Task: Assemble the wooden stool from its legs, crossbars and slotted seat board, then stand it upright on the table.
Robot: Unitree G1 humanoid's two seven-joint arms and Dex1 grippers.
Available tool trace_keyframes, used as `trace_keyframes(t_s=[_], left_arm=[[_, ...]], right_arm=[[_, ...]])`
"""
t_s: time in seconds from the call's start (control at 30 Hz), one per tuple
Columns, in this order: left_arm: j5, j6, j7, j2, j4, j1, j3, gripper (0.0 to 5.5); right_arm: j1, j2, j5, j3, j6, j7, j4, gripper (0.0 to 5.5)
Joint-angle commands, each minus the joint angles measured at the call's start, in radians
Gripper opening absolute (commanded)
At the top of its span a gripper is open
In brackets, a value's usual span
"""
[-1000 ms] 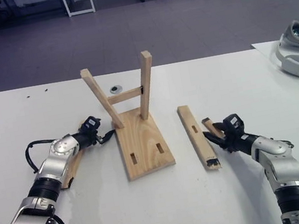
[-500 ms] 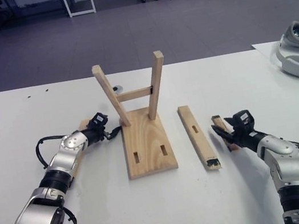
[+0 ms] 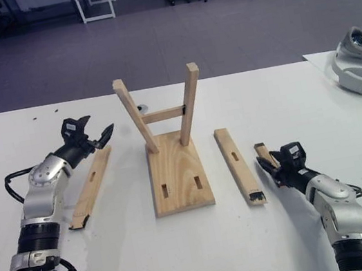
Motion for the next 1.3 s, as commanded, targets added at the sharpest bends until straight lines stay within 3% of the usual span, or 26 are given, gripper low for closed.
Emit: trace_keyframes(t_s=[0.03, 0.17, 0.47, 0.7, 1.03, 1.17, 1.23, 1.3], left_arm=[[-0.011, 0.052, 0.021, 0.008, -0.075, 0.019, 0.004, 4.05], [-0.009, 0.070, 0.030, -0.002, -0.097, 0.027, -0.005, 4.05], [-0.009, 0.103, 0.039, -0.007, -0.143, 0.051, -0.021, 4.05], [-0.003, 0.125, 0.041, -0.003, -0.166, 0.070, -0.033, 4.05], [-0.076, 0.221, 0.046, -0.008, -0.342, 0.073, 0.002, 4.05], [-0.295, 0.346, 0.081, -0.044, -0.569, 0.080, 0.129, 4.05], [-0.496, 0.411, 0.153, -0.076, -0.668, -0.012, 0.226, 4.05], [-0.712, 0.469, 0.242, -0.116, -0.704, -0.142, 0.263, 4.05]], right_arm=[[0.010, 0.023, 0.015, -0.016, -0.011, -0.010, -0.008, 1.85], [-0.005, 0.041, 0.055, -0.055, -0.042, -0.008, -0.026, 1.85], [0.045, 0.028, 0.006, -0.017, 0.055, -0.046, -0.027, 1.85], [0.077, -0.001, -0.051, 0.035, 0.146, -0.079, -0.087, 3.14], [-0.079, -0.122, -0.075, 0.071, 0.403, -0.118, -0.174, 1.33], [-0.157, -0.115, -0.070, 0.026, 0.290, -0.114, -0.179, 1.32], [-0.250, -0.112, -0.047, -0.003, 0.167, -0.096, -0.234, 1.32], [-0.370, -0.135, -0.129, 0.079, -0.003, -0.078, -0.328, 1.32]])
